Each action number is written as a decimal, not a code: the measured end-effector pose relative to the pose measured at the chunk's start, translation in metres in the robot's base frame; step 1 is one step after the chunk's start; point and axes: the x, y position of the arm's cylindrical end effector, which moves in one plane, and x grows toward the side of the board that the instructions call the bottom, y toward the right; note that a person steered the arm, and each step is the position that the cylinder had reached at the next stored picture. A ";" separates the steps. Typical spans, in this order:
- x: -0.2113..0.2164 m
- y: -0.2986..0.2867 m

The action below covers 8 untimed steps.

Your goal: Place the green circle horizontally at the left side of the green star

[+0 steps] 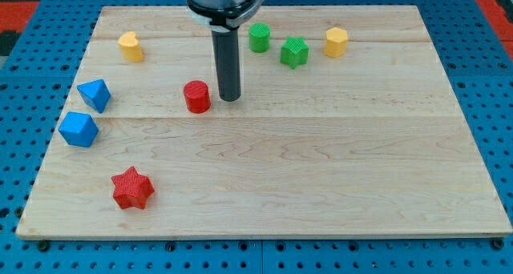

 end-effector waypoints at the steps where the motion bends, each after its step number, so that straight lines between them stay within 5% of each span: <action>1: -0.030 0.017; 3: -0.127 0.012; 5: -0.176 0.007; 6: -0.188 0.086; 8: -0.139 0.071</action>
